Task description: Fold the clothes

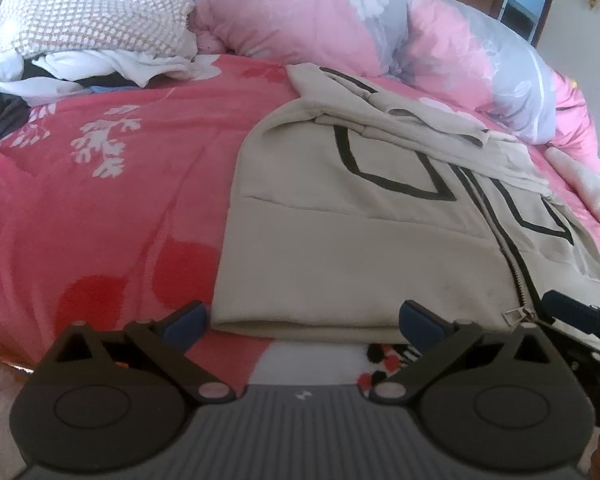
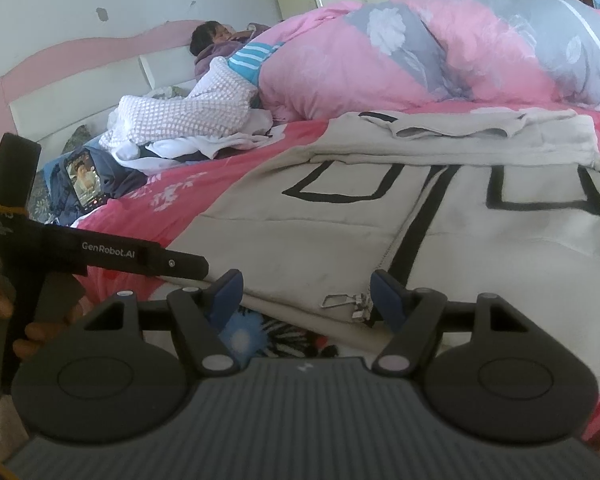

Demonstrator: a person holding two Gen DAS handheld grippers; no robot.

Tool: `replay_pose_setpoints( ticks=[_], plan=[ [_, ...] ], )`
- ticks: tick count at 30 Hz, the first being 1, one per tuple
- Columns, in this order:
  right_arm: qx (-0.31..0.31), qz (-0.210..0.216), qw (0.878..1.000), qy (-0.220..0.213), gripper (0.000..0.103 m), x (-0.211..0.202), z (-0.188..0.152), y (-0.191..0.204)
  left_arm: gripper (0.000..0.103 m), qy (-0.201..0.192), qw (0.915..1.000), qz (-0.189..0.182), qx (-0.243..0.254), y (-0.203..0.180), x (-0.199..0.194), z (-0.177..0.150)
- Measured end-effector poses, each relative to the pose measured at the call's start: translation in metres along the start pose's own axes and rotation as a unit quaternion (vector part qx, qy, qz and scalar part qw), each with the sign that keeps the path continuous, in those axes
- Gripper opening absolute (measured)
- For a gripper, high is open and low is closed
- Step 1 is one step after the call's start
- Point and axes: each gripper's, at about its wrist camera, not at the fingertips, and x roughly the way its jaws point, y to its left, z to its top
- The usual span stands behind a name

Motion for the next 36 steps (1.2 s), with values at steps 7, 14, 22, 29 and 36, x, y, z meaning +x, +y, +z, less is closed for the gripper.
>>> replay_pose_setpoints(
  ticks=[7,14,22,29,36],
  plan=[
    [-0.080,0.031,0.996,-0.001,0.070,0.017,0.010,0.028,0.103,0.003,0.9987,0.036,-0.037,0.026,-0.005,0.008],
    [-0.186,0.063,0.981,0.005,0.069,0.049,0.016,0.068,0.103,0.005,0.9942,0.046,-0.097,0.057,-0.008,0.018],
    [-0.279,0.073,0.957,0.029,0.062,0.080,0.007,0.101,0.103,-0.014,0.9943,0.038,-0.098,0.062,-0.011,0.023],
    [-0.338,0.056,0.938,0.048,0.052,0.096,-0.001,0.115,0.103,-0.009,0.9938,0.020,-0.109,0.066,-0.005,0.026],
    [-0.339,0.056,0.938,0.045,0.023,0.097,-0.002,0.122,0.102,-0.007,0.9932,-0.015,-0.115,0.066,-0.003,0.028]
  ],
)
